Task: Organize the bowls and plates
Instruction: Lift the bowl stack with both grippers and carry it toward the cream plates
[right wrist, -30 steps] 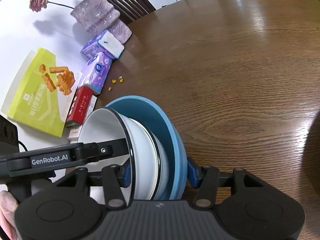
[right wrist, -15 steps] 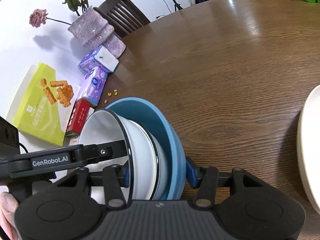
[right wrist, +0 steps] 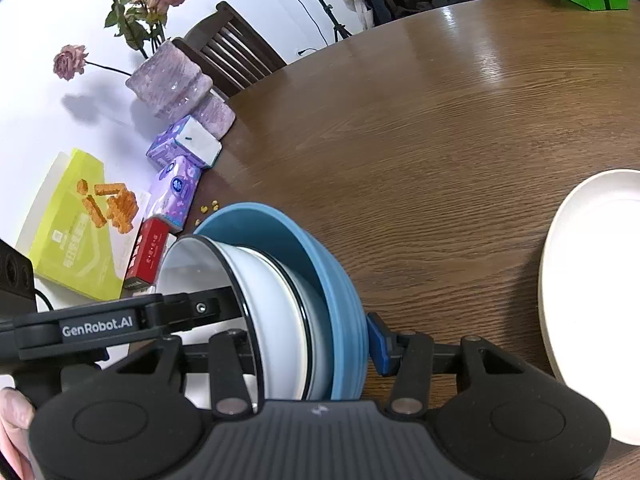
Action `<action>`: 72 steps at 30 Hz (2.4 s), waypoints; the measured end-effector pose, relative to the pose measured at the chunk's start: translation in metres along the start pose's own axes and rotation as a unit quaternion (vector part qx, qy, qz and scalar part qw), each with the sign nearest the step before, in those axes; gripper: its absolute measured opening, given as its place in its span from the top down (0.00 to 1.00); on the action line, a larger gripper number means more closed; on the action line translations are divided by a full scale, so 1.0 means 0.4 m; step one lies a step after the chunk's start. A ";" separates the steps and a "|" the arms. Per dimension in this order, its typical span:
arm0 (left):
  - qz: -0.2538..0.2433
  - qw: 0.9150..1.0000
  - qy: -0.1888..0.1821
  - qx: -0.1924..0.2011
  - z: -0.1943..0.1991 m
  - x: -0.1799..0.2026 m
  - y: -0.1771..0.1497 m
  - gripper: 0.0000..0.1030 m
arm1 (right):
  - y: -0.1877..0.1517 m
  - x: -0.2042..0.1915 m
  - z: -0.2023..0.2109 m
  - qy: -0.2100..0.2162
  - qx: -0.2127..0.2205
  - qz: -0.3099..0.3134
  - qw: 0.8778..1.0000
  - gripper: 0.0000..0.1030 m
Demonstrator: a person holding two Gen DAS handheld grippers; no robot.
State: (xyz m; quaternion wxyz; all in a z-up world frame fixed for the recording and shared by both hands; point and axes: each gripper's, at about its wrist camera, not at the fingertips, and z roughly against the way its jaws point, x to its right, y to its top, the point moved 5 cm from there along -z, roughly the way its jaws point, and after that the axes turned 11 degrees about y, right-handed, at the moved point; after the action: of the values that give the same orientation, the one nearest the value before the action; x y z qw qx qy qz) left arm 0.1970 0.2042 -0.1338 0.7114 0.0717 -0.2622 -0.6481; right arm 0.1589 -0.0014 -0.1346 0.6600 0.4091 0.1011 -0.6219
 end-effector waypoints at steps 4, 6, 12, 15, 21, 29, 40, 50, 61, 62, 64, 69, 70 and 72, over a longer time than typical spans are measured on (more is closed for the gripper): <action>-0.002 1.000 0.000 0.001 -0.001 0.010 0.003 0.46 | 0.002 0.007 0.011 -0.001 0.003 -0.001 1.000 0.55; -0.003 1.000 0.000 0.000 -0.003 0.011 0.005 0.46 | 0.003 0.010 0.014 -0.002 0.004 -0.002 1.000 0.55; -0.006 1.000 -0.001 0.000 -0.006 0.027 0.010 0.46 | 0.005 0.022 0.027 -0.002 0.006 -0.005 1.000 0.55; -0.010 1.000 -0.001 -0.001 -0.009 0.036 0.012 0.46 | 0.007 0.028 0.033 -0.002 0.010 -0.008 1.000 0.55; -0.017 1.000 -0.003 -0.003 -0.016 0.064 0.017 0.46 | 0.010 0.043 0.044 -0.003 0.016 -0.015 1.000 0.55; -0.026 1.000 -0.005 -0.005 -0.021 0.099 0.019 0.46 | 0.012 0.070 0.070 -0.004 0.025 -0.023 0.999 0.55; -0.039 0.999 -0.013 -0.004 -0.026 0.163 0.020 0.46 | 0.014 0.111 0.121 -0.008 0.042 -0.032 0.999 0.55; -0.052 0.998 -0.024 -0.004 -0.038 0.231 0.015 0.46 | 0.013 0.154 0.175 -0.018 0.057 -0.039 0.997 0.55; -0.064 0.997 -0.039 -0.006 -0.064 0.315 0.010 0.46 | 0.018 0.205 0.233 -0.037 0.070 -0.044 0.996 0.54; -0.065 0.997 -0.040 -0.007 -0.067 0.323 0.010 0.46 | 0.018 0.210 0.237 -0.038 0.072 -0.045 0.996 0.54; -0.067 0.997 -0.041 -0.008 -0.072 0.332 0.011 0.46 | 0.019 0.219 0.245 -0.040 0.073 -0.047 0.995 0.54; -0.073 0.996 -0.043 -0.010 -0.083 0.357 0.015 0.46 | 0.020 0.243 0.262 -0.043 0.078 -0.053 0.995 0.54; -0.074 0.996 -0.043 -0.011 -0.084 0.360 0.015 0.46 | 0.021 0.247 0.265 -0.043 0.079 -0.054 0.995 0.54; -0.076 0.996 -0.044 -0.011 -0.088 0.367 0.016 0.46 | 0.022 0.257 0.270 -0.044 0.080 -0.056 0.994 0.54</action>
State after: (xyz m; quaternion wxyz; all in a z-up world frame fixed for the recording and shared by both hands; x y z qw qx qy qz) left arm 0.2221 0.0559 -0.1199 0.6489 0.0551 -0.2796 -0.7055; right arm 0.1475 -0.1499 -0.1273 0.5929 0.4269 0.0446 -0.6814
